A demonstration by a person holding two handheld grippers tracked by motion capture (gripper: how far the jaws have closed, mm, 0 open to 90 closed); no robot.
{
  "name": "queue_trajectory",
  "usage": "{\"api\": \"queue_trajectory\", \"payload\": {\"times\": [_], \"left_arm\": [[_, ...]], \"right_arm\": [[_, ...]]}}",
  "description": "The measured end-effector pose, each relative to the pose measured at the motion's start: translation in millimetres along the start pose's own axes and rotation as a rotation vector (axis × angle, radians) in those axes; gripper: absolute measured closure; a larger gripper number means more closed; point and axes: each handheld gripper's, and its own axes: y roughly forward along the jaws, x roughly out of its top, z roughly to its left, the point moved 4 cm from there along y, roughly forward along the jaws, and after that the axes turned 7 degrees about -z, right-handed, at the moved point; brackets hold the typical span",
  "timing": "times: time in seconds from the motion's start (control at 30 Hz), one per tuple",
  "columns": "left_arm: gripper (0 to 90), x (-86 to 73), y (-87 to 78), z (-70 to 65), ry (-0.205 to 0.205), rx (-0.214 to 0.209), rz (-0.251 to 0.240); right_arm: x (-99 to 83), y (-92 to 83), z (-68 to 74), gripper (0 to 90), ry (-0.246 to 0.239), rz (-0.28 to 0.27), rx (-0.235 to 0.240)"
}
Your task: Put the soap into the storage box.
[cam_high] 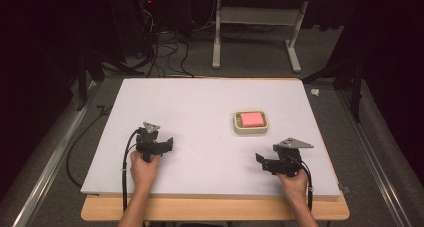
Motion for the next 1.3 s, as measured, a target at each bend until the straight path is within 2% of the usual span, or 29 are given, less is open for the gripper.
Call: {"api": "queue_trajectory", "payload": {"times": [0.37,0.57,0.93,1.3], "left_arm": [[19.9,0.0,0.0,0.0,0.000,0.000,0.000],[19.9,0.0,0.0,0.0,0.000,0.000,0.000],[19.9,0.1,0.1,-0.1,-0.003,0.001,-0.002],[19.9,0.0,0.1,-0.2,-0.002,0.001,-0.002]], "right_arm": [[-4.9,5.3,-3.5,20.3,-0.006,0.025,-0.023],[-6.5,10.3,-4.1,21.4,-0.043,0.050,-0.048],[-9.7,13.6,-7.2,21.6,-0.040,0.073,-0.064],[-11.3,16.3,-5.7,21.2,-0.061,0.092,-0.075]]}}
